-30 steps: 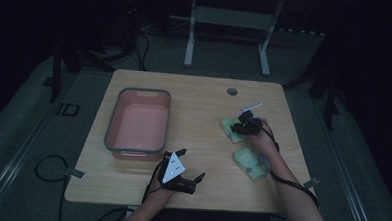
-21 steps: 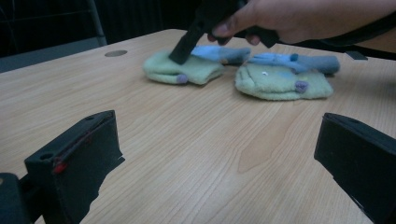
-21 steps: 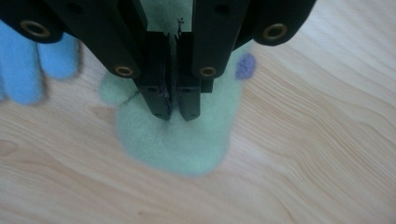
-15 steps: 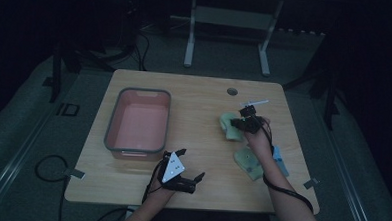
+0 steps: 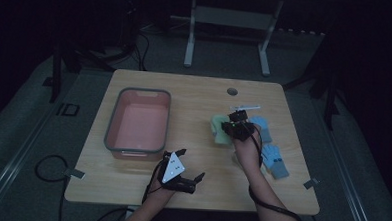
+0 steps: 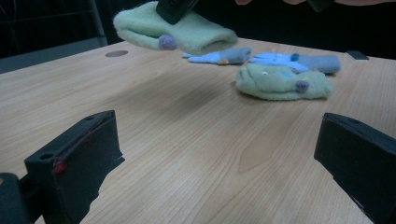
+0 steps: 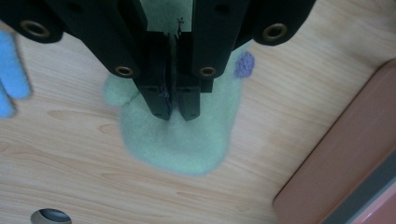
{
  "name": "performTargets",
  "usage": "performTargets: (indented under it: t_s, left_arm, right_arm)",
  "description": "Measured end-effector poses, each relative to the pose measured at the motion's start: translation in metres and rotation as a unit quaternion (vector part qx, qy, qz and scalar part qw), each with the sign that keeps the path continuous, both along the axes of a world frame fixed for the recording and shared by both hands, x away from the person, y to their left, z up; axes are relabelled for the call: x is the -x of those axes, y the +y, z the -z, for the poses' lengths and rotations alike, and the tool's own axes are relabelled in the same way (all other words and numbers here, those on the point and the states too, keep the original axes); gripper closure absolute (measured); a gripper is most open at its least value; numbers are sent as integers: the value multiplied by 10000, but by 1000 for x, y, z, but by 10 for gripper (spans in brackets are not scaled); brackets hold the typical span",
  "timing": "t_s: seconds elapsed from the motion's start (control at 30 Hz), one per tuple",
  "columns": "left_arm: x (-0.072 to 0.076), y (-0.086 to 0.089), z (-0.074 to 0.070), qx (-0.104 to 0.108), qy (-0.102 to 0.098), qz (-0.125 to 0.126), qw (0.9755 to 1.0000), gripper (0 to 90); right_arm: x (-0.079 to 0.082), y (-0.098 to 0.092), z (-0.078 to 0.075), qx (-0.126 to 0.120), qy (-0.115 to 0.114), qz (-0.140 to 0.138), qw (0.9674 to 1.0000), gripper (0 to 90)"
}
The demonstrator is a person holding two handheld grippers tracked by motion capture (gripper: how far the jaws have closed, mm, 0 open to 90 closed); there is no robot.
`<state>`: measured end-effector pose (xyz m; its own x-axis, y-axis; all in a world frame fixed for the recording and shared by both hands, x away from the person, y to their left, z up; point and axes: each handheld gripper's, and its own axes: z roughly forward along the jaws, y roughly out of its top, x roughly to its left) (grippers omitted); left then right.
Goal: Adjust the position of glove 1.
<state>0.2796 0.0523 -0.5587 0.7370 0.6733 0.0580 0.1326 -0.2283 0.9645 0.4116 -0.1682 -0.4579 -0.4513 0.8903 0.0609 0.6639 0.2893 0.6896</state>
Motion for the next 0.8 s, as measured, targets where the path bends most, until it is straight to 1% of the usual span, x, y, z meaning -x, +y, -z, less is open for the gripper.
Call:
performTargets:
  t_s: [0.1, 0.23, 0.27, 0.37, 0.43, 0.5, 0.53, 0.63, 0.67, 0.73, 0.77, 0.8]
  left_arm:
    - [0, 0, 0, -8, 5, 9, 10000, 0]
    - [0, 0, 0, -10, 8, 9, 10000, 1]
    - [0, 0, 0, -15, 3, 16, 10000, 1]
    - [0, 0, 0, -43, -17, 24, 10000, 0]
    - [0, 0, 0, -39, -14, 29, 10000, 0]
    - [0, 0, 0, -34, -15, 26, 10000, 0]
    - [0, 0, 0, -35, -17, 26, 10000, 0]
    - [0, 0, 0, -35, -17, 27, 10000, 1]
    - [0, 0, 0, -16, -10, 28, 10000, 0]
    - [0, 0, 0, -13, -6, 21, 10000, 1]
    - [0, 0, 0, -13, -6, 21, 10000, 1]
    - [0, 0, 0, -27, -16, 36, 10000, 0]
  right_arm:
    - [12, 6, -1, 9, -105, 105, 9999, 859]
    - [19, 9, 3, 25, -83, 124, 9999, 859]
    - [24, 11, 8, 46, -75, 140, 9999, 859]
    - [28, 16, 18, 111, -8, 143, 9998, 859]
    - [29, 19, 27, 126, 64, 156, 9998, 858]
    - [29, 23, 35, 268, 101, 134, 9995, 858]
    - [28, 24, 39, 285, 121, 137, 9994, 858]
    - [26, 25, 46, 298, 189, 136, 9993, 857]
    - [23, 25, 52, 264, 256, 156, 9992, 853]
    - [22, 26, 58, 233, 278, 191, 9992, 844]
    - [22, 26, 58, 233, 278, 191, 9992, 844]
    - [20, 28, 63, 194, 324, 188, 9991, 831]
